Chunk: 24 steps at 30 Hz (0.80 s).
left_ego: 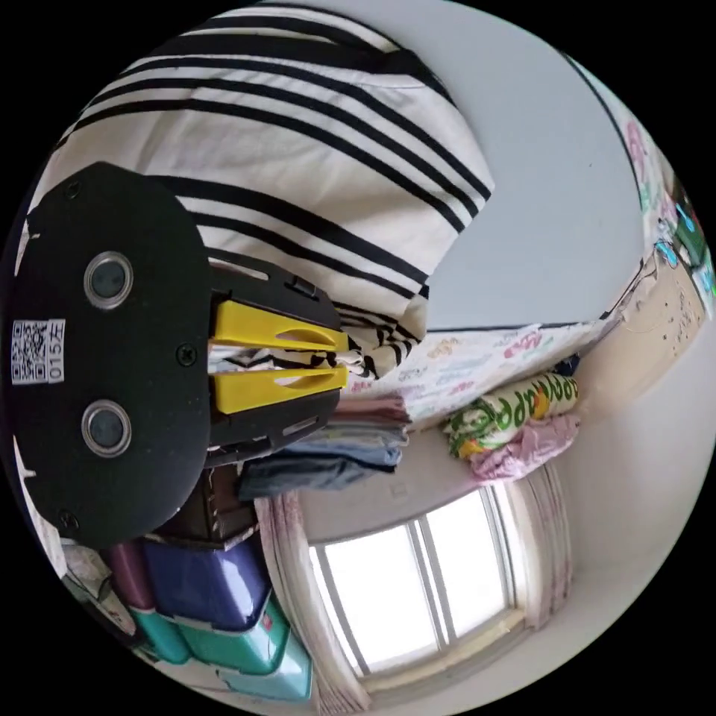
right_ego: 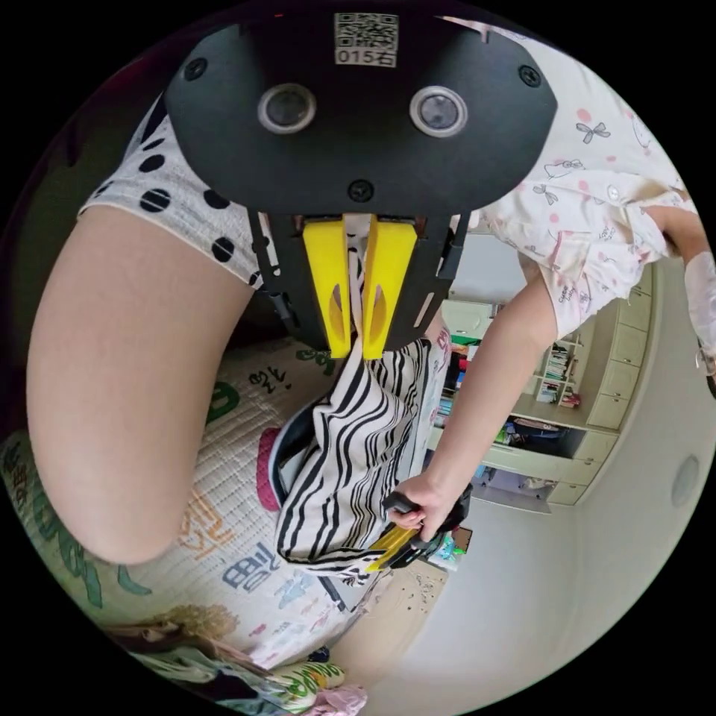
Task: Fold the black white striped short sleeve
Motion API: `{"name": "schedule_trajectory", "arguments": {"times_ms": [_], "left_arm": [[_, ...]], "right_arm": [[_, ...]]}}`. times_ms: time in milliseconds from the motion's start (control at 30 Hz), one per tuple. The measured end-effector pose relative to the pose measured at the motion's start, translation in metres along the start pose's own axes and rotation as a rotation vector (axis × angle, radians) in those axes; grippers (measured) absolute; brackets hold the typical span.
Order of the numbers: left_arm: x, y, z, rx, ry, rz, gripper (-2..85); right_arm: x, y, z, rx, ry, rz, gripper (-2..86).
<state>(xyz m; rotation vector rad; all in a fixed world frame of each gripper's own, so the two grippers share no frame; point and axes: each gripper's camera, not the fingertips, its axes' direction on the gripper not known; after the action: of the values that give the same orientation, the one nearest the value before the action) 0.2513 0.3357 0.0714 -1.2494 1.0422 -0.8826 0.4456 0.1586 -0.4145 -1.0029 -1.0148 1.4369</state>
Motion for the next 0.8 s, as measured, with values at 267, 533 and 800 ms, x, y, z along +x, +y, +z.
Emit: {"name": "schedule_trajectory", "arguments": {"times_ms": [267,533,800], "left_arm": [[-0.005,0.086,-0.242,0.436,0.127,0.259,1.2],[0.008,0.226,-0.442,0.721,0.184,0.580,1.0],[-0.002,0.340,-0.495,0.894,0.026,0.659,1.2]], "right_arm": [[-0.077,0.030,-0.043,0.190,0.220,-0.185,0.9],[-0.207,0.064,-0.077,0.468,0.314,-0.487,1.0],[-0.316,0.102,-0.067,0.541,0.436,-0.758,1.2]]}}
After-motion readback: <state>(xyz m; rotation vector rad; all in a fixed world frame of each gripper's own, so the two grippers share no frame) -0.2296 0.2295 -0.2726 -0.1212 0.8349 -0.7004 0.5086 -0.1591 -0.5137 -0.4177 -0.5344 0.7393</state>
